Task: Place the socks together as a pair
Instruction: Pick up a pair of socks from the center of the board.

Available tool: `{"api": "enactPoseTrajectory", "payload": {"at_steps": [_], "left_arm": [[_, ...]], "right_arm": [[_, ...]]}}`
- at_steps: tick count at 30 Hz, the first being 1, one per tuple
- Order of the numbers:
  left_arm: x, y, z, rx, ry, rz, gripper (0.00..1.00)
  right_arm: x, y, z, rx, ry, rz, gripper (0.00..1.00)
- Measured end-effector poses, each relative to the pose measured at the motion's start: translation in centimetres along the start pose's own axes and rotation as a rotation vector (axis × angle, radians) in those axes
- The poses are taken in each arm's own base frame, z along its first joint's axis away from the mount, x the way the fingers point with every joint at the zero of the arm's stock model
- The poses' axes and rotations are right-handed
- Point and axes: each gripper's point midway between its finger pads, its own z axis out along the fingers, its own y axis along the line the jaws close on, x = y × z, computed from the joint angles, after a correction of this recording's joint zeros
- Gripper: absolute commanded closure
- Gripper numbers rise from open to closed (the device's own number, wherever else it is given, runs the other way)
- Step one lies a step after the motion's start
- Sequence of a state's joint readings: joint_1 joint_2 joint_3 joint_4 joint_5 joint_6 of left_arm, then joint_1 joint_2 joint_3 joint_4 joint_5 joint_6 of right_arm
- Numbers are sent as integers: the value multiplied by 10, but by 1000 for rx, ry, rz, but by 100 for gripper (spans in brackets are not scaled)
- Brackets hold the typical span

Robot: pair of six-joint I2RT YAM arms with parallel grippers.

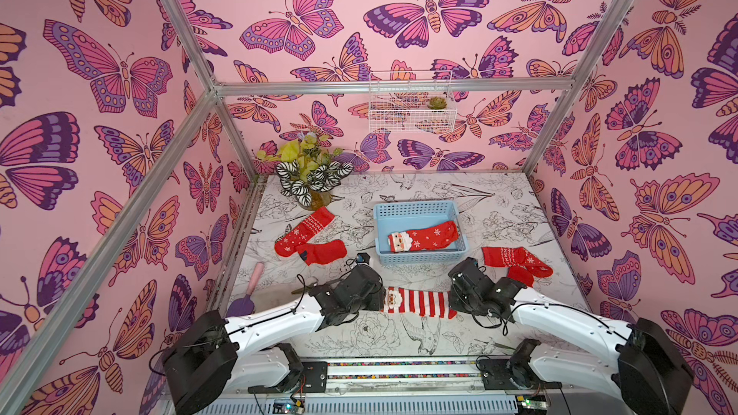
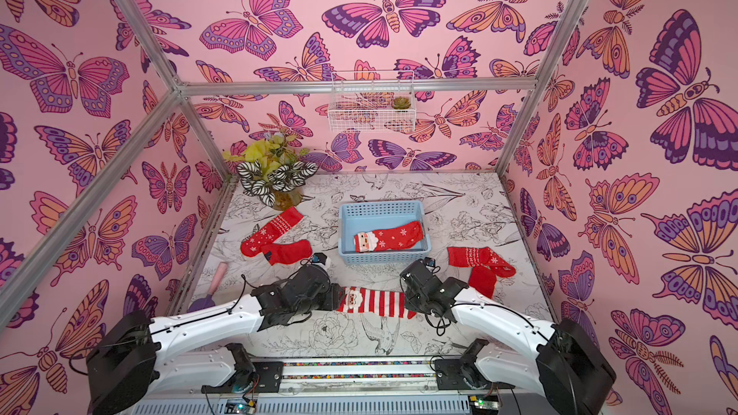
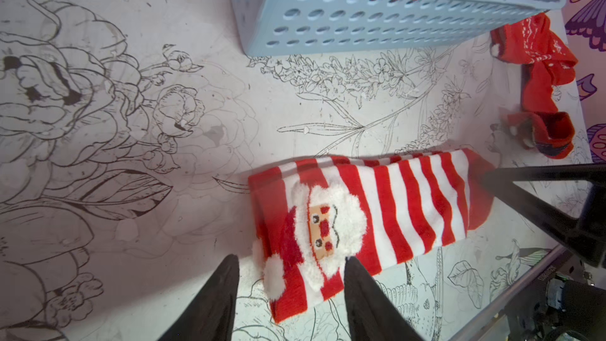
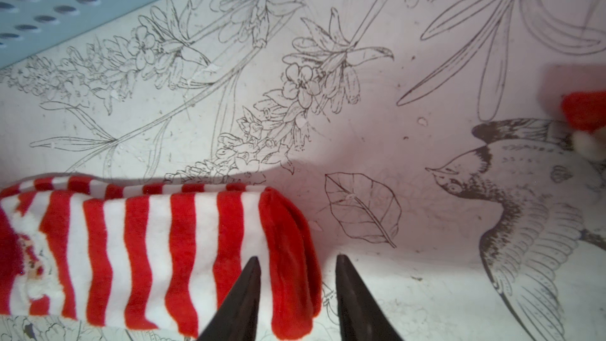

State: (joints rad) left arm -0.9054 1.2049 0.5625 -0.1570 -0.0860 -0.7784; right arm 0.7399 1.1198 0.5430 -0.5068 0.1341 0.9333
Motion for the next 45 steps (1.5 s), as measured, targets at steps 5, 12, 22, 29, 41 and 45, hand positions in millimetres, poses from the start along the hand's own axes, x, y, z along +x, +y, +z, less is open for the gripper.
{"api": "enactPoseTrajectory", "payload": {"at_steps": [5,12,22,29,41,45], "left_arm": [[10,8,11,-36,42,0,43],[24,15,24,-69,100,-11,43],[28,13,29,-47,105,-49,54],[30,13,36,-38,107,-71,67],[31,5,31,17,106,-91,94],[14,-7,2,85,38,-94,99]], "right_arm": [[4,-3,6,-6,-2,21,56],[7,-1,13,-21,5,40,56],[11,-1,20,-38,13,61,71],[12,2,22,-58,18,66,80],[8,8,13,-104,-6,68,100],[2,16,1,-158,-37,52,100]]}}
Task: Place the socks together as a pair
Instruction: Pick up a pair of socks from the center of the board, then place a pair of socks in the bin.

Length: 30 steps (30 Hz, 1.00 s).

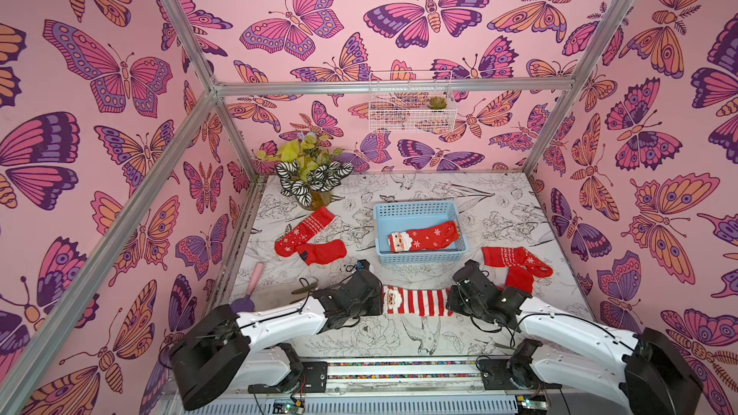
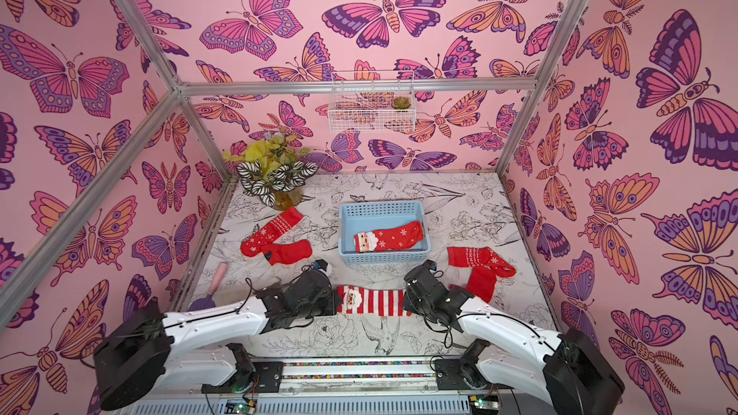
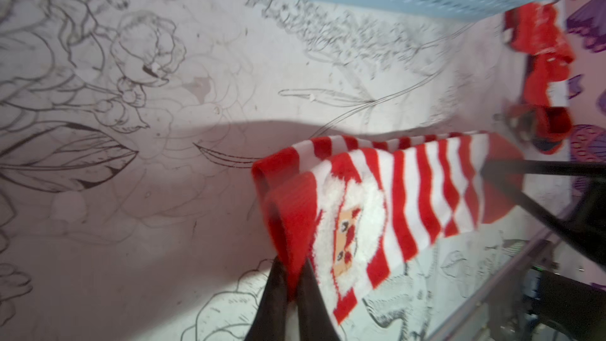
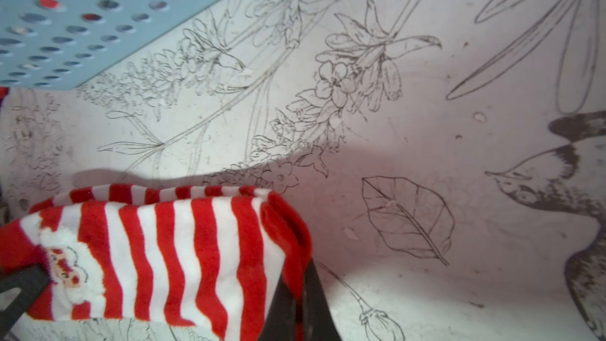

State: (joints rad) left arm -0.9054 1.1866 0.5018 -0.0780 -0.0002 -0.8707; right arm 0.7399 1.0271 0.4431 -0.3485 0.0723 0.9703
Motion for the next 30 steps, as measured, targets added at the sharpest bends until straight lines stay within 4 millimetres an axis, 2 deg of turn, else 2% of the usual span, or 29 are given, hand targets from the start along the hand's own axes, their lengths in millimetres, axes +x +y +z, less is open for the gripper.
{"api": "enactPoseTrajectory", "payload": {"at_steps": [4,11,19,24,27,30], "left_arm": [[-11,-13,-24,62,-53,10,100],[-25,-21,-50,55,-91,57,100],[-70,-57,-76,67,-191,157,100],[-107,-62,-69,17,-232,183,100],[-131,-60,-55,-20,-233,185,100],[-152,-60,-36,-47,-232,199,100]], "right_arm": [[-9,14,-16,-58,-31,-30,100],[-39,45,-59,-159,-142,-77,100],[-78,54,-90,-79,-275,-154,100],[-117,69,-102,33,-373,-236,100],[-142,78,-109,101,-436,-282,100],[-165,79,-106,169,-461,-309,100]]}}
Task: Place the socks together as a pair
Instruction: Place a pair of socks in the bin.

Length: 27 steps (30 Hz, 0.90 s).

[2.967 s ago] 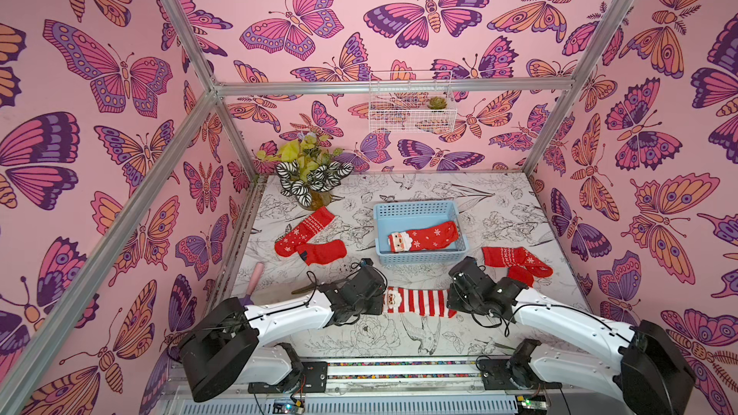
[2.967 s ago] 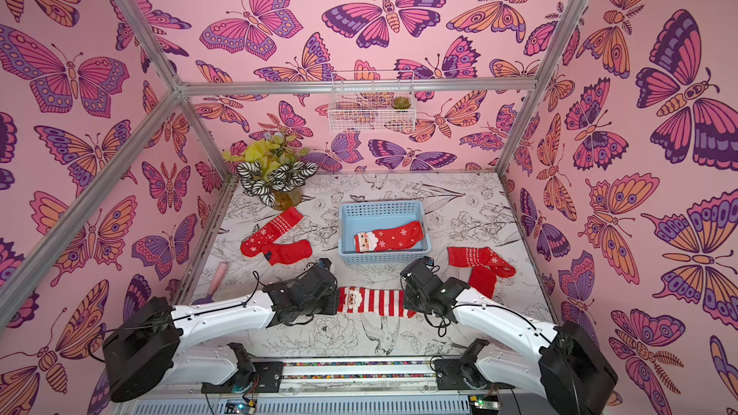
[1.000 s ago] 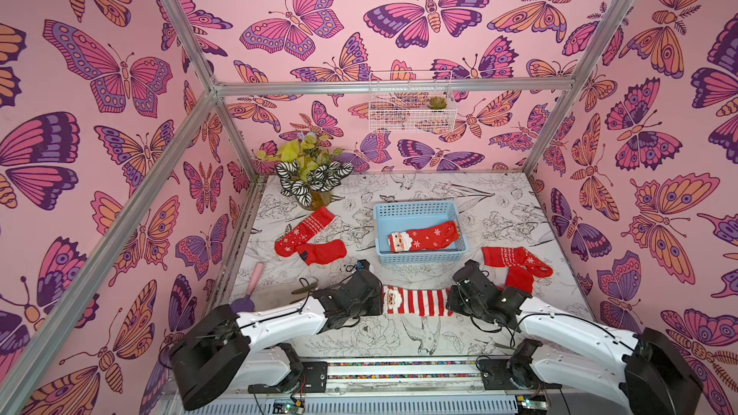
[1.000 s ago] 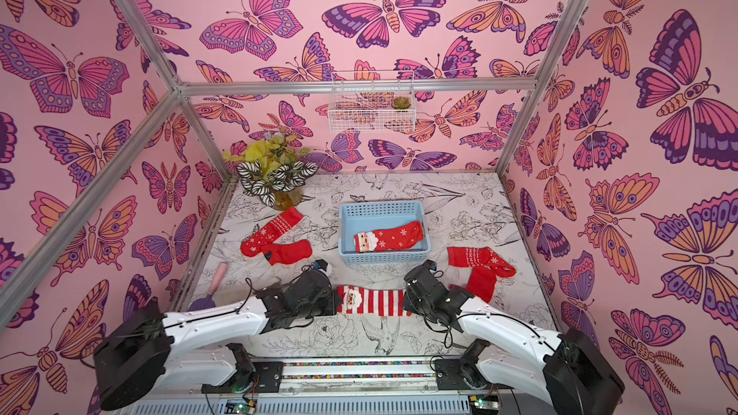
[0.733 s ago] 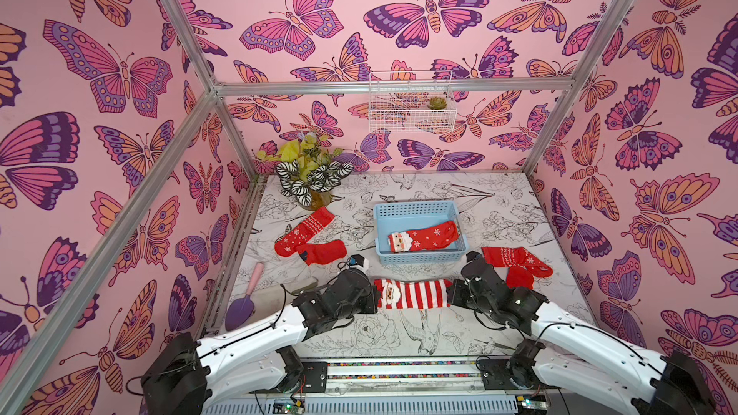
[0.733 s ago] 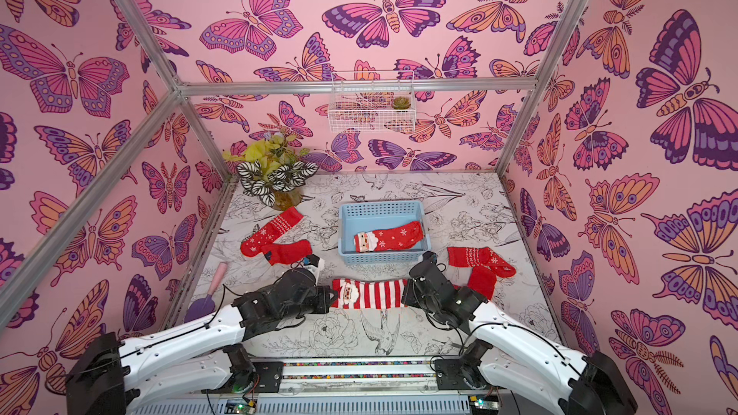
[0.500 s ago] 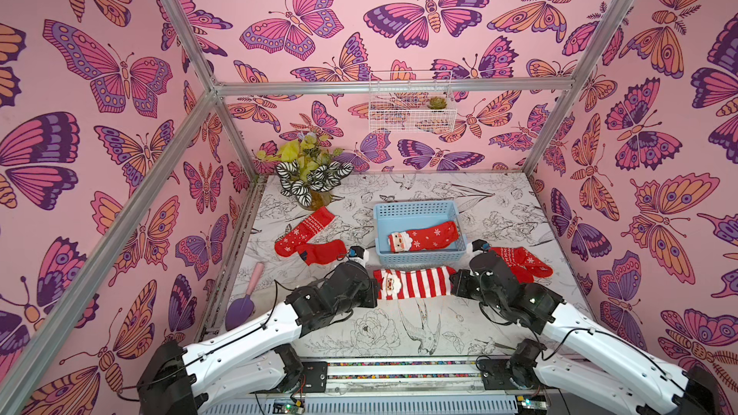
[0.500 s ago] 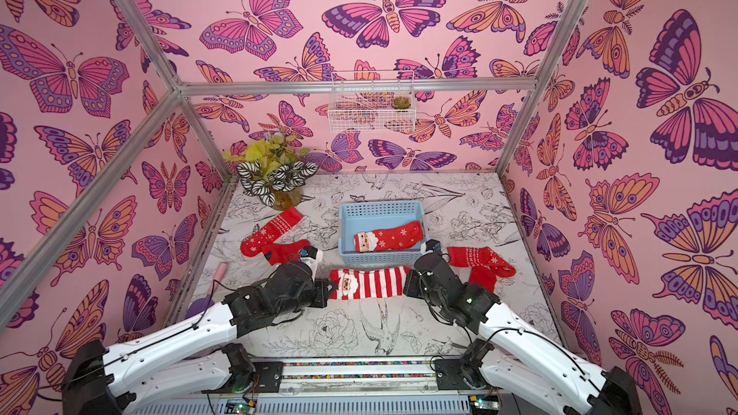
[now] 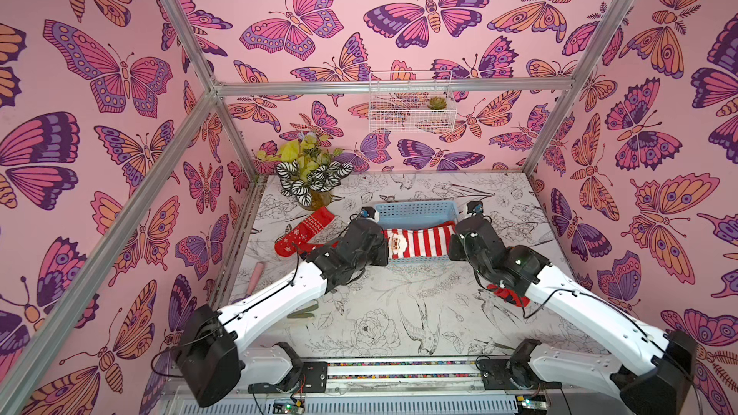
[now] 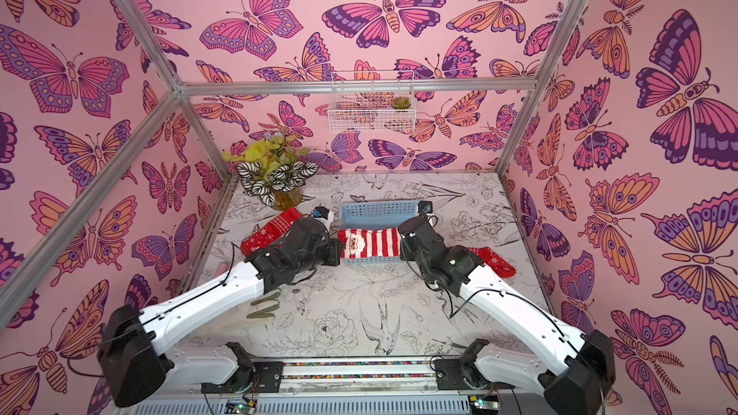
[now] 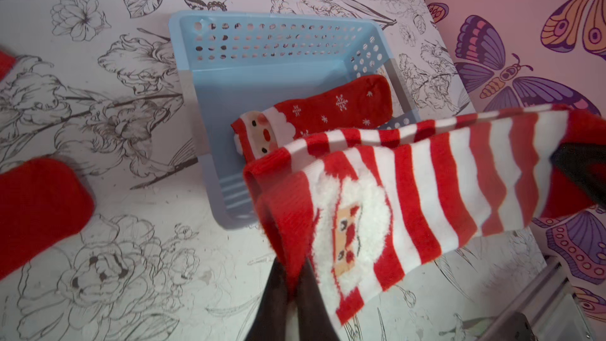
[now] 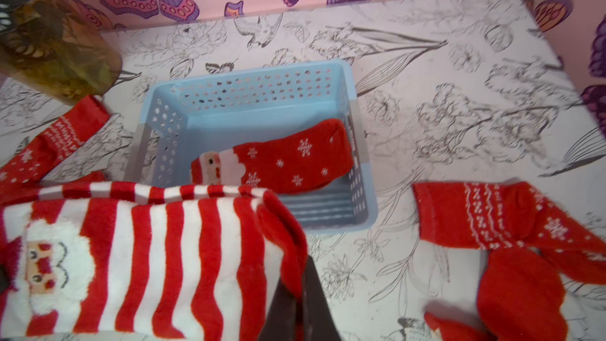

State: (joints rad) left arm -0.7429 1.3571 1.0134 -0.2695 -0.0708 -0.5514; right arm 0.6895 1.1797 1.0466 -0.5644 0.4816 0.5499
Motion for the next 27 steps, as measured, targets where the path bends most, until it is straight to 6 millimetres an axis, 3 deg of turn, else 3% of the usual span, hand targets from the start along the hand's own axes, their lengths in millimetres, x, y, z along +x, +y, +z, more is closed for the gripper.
{"api": "enactPoseTrajectory", "payload": {"at_steps": [4,12,20,27], "left_arm": [[-6,7,33,-15,31,19,100],[-19,26,85,-49,78,47,100],[-14,36,110,-56,124,69,100],[-10,36,126,-56,149,93,100]], "right_arm": [[-11,-10,30,71,35,-23,100],[-5,-15,87,102,164,-44,100],[5,-17,123,131,240,-66,100],[13,-21,137,160,274,-81,100]]}}
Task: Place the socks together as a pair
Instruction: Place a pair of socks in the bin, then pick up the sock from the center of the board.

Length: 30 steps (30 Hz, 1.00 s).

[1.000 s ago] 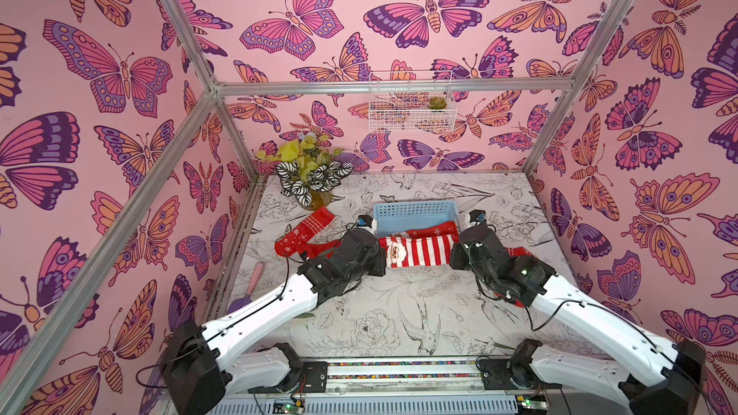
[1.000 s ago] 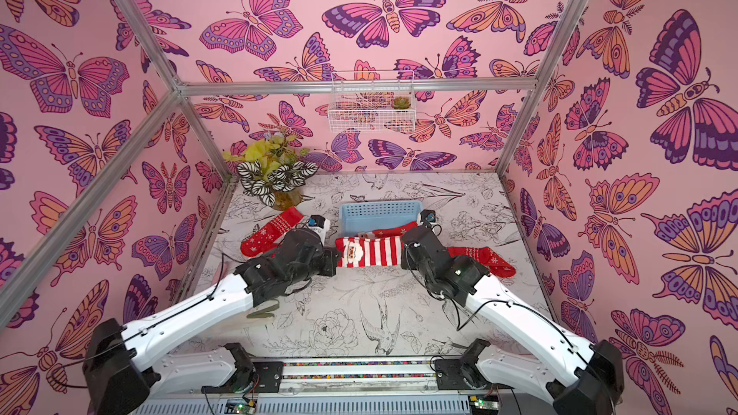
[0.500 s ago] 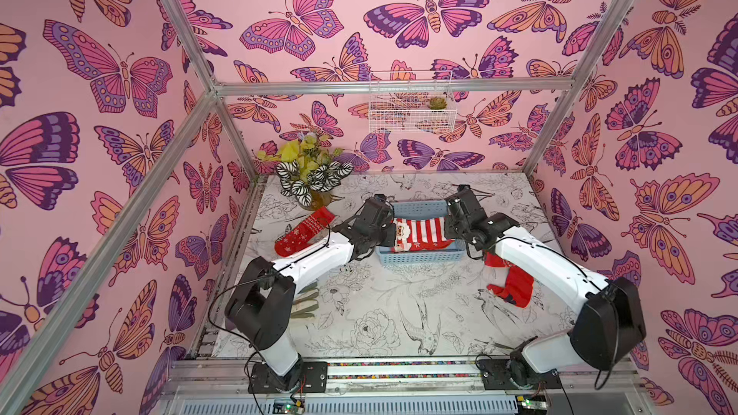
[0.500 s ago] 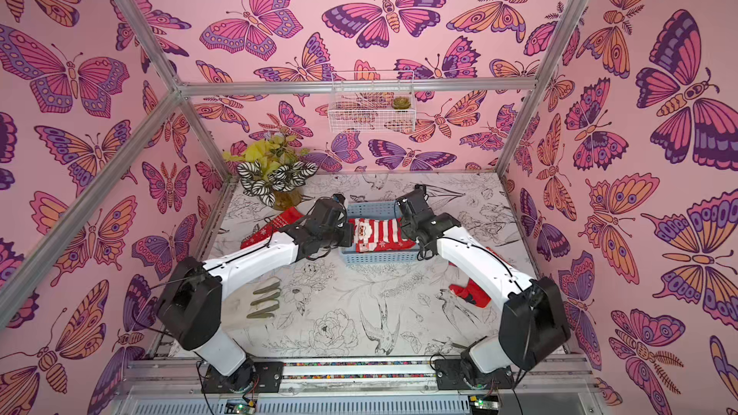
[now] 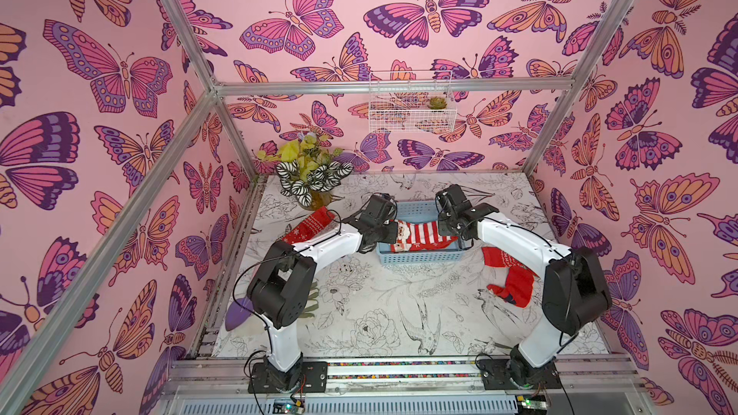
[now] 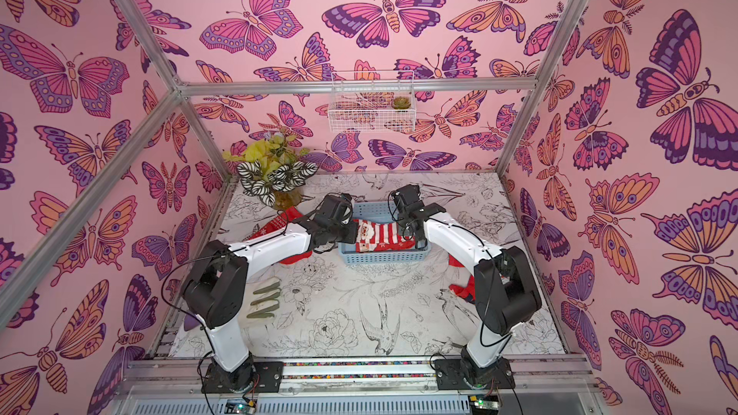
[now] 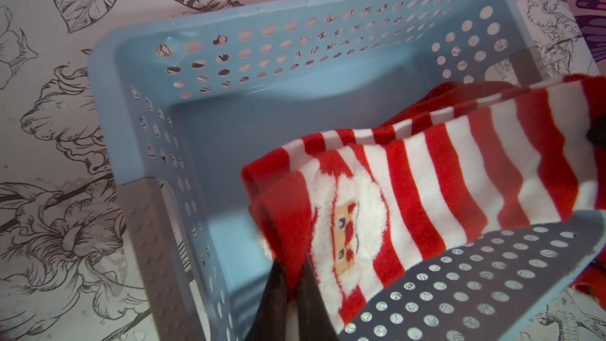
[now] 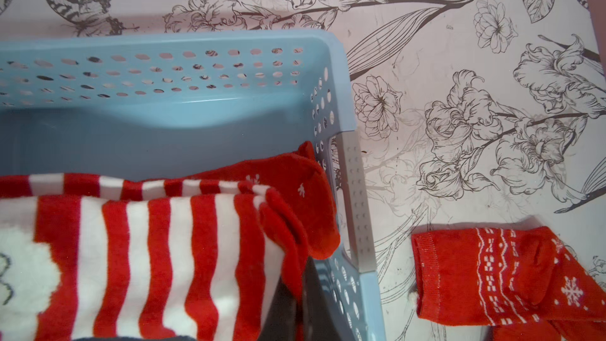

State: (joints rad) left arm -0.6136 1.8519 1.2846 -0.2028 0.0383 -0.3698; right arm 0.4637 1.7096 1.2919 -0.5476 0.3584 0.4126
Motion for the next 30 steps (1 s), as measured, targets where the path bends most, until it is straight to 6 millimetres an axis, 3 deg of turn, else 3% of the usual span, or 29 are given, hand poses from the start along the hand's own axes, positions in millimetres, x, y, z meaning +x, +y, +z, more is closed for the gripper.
{"api": "enactPoseTrajectory", "payload": {"at_steps": [7,9,11,13,15,21,24,28,30], "left_arm": [[6,2,11,-6,27,15,100],[4,0,11,3,27,18,92],[2,-3,12,13,26,26,74],[2,-3,12,14,28,29,46],[3,-6,12,13,28,34,32],[0,-31,-1,25,20,97,29],[-9,-39,-20,40,-11,97,29],[-26,-46,-68,78,-99,70,30],[-29,-47,-92,97,-145,59,30]], "right_arm": [[1,-7,12,31,24,-11,97],[-1,-7,12,36,23,-17,91],[-3,-7,11,39,22,-19,85],[-4,-7,9,39,21,-22,74],[-4,-7,9,39,24,-29,65],[-13,-7,-8,20,19,-39,62],[-23,-13,-35,-4,-33,-12,62],[-25,-35,-81,-31,-134,69,62],[-20,-49,-95,-37,-165,115,62]]}}
